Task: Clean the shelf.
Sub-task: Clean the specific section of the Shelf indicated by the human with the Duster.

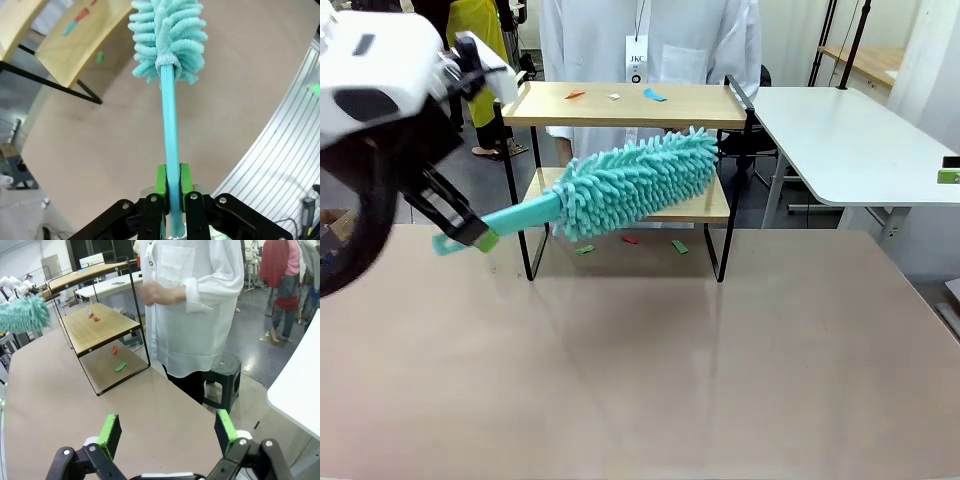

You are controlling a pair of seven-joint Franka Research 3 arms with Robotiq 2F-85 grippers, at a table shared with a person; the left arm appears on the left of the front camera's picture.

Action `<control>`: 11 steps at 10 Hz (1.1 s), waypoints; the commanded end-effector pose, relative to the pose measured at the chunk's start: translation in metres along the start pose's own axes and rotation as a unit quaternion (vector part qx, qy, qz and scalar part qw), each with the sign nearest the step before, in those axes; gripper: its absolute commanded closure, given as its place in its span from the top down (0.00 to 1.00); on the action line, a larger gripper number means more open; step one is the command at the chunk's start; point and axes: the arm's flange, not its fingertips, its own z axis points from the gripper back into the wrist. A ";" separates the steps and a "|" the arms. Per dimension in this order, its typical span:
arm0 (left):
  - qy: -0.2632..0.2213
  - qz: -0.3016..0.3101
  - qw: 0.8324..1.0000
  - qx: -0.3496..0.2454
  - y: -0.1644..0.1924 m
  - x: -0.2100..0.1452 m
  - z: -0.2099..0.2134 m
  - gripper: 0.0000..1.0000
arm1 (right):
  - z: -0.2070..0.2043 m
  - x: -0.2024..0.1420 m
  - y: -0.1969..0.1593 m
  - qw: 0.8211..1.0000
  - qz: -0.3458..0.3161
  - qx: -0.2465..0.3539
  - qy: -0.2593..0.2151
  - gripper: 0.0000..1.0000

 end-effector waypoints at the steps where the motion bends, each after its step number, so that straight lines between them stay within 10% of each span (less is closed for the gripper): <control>1: -0.002 -0.014 1.000 -0.003 0.007 -0.001 0.014 0.13 | 0.000 0.003 0.001 1.000 0.003 0.000 -0.001 1.00; 5: 0.001 -0.007 1.000 -0.003 0.002 0.001 0.005 0.13 | 0.000 0.003 0.001 1.000 0.003 0.000 -0.001 1.00; 11: -0.030 0.189 0.982 0.004 -0.049 0.066 -0.068 0.13 | 0.000 0.003 0.001 1.000 0.003 0.000 -0.001 1.00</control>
